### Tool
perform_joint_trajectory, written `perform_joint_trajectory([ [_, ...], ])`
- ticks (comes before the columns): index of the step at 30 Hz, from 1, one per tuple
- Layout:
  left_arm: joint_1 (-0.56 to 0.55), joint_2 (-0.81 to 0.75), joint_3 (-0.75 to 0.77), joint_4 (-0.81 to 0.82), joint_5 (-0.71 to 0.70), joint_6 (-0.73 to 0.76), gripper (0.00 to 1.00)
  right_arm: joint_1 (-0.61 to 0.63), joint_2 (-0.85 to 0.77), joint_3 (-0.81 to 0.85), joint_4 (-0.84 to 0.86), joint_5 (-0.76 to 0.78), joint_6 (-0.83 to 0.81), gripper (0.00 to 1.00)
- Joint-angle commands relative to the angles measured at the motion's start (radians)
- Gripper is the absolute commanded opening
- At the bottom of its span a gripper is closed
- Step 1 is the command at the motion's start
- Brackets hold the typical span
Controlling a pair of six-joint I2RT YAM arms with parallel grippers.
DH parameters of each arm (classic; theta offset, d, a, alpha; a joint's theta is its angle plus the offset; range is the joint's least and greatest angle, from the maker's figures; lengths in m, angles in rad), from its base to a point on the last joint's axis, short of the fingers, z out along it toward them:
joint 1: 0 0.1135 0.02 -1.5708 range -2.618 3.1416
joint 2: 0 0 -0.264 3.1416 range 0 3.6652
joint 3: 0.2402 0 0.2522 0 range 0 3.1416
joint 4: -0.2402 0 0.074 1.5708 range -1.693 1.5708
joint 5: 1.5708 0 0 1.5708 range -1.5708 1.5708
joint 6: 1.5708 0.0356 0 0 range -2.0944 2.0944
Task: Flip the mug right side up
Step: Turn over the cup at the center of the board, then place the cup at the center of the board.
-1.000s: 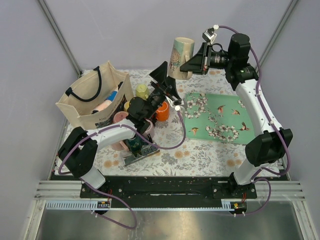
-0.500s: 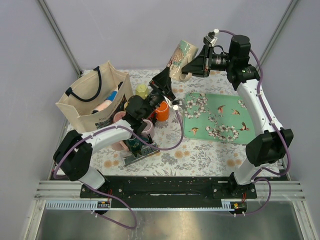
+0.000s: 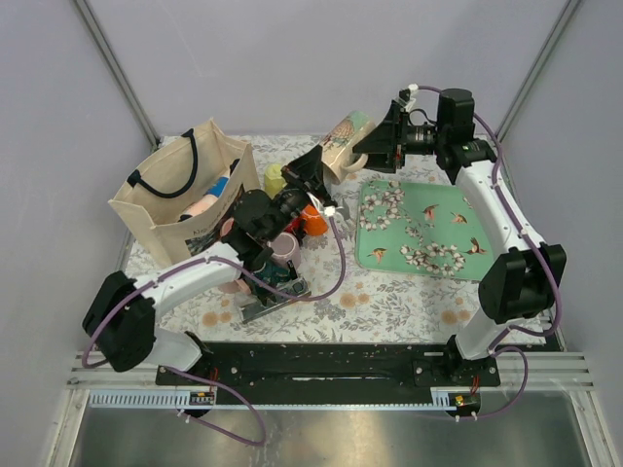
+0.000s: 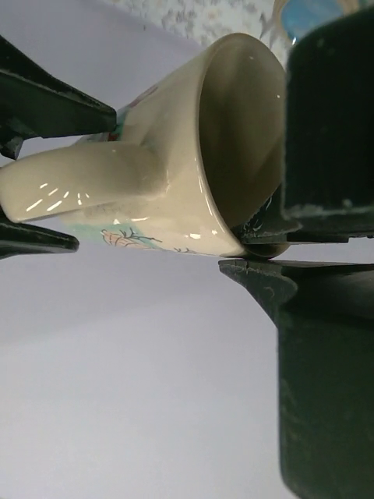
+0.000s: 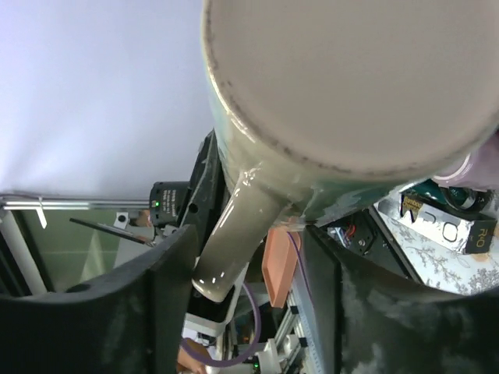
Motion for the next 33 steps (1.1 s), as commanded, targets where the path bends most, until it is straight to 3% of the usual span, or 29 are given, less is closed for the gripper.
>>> perform_joint_trajectory([
  [1,-0.004,-0.168,0.058,-0.078,-0.026,-0.227,0.0,-0.017,-0.045,-0.051,0.053,0.008,-0.089,0.71],
  [6,-0.001,-0.245,0.1,-0.443,0.05,-0.411,0.0,-0.04,-0.082,-0.126,0.068,-0.021,-0.077,0.82],
  [12,-0.003,-0.257,0.198,-0.885,0.159,-0.496,0.0,-0.115,-0.14,-0.183,0.046,-0.057,-0.117,0.88],
  [14,-0.004,-0.227,0.257,-1.029,0.175,-0.506,0.0,-0.141,-0.158,-0.206,0.039,-0.064,-0.151,0.99],
  [19,-0.003,-0.136,0.434,-1.389,0.192,-0.511,0.0,-0.172,-0.186,-0.235,0.033,-0.035,-0.256,0.99],
  [27,-0.024,0.14,0.811,-1.882,0.16,-0.52,0.0,-0.23,-0.179,-0.108,-0.371,0.262,-0.719,0.99],
  [33,-0.072,0.35,0.956,-1.996,0.075,-0.62,0.0,-0.232,-0.165,-0.018,-0.474,0.481,-0.87,1.0],
])
